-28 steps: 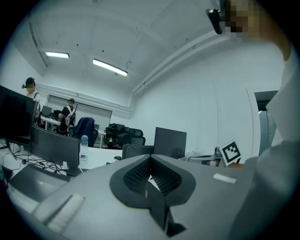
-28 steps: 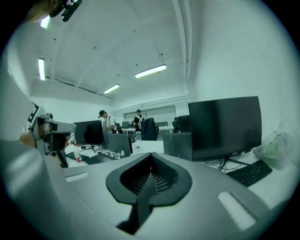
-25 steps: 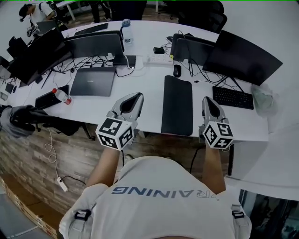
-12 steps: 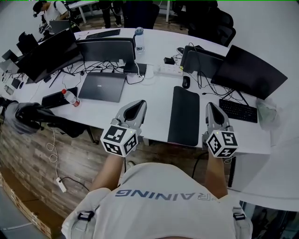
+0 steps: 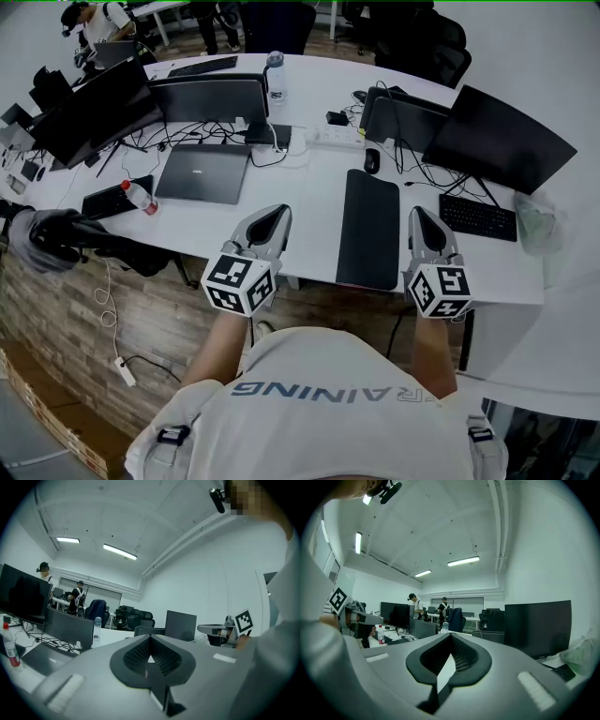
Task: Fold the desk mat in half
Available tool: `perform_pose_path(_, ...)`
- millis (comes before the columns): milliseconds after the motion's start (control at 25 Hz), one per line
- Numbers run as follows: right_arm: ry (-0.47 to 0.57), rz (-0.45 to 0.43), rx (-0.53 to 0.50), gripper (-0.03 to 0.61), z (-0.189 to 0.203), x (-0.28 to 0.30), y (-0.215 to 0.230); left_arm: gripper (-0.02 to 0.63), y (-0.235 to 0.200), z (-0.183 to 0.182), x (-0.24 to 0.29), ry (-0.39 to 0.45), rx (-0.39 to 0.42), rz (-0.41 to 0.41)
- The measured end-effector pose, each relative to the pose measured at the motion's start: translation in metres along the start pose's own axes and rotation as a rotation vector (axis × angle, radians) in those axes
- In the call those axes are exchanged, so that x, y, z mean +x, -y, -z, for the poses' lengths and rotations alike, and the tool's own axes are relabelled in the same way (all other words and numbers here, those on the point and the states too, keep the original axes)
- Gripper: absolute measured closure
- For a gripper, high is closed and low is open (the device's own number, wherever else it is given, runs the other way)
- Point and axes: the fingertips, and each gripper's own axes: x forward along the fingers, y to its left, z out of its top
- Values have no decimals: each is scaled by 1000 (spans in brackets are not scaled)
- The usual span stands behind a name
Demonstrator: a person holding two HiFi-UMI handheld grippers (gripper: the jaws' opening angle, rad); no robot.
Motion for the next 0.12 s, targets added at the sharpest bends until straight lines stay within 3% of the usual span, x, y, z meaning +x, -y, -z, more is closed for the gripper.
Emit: perform_pose_path(120, -10, -1, -6, 563, 3, 0, -2, 614, 1, 0, 1, -5, -1, 1)
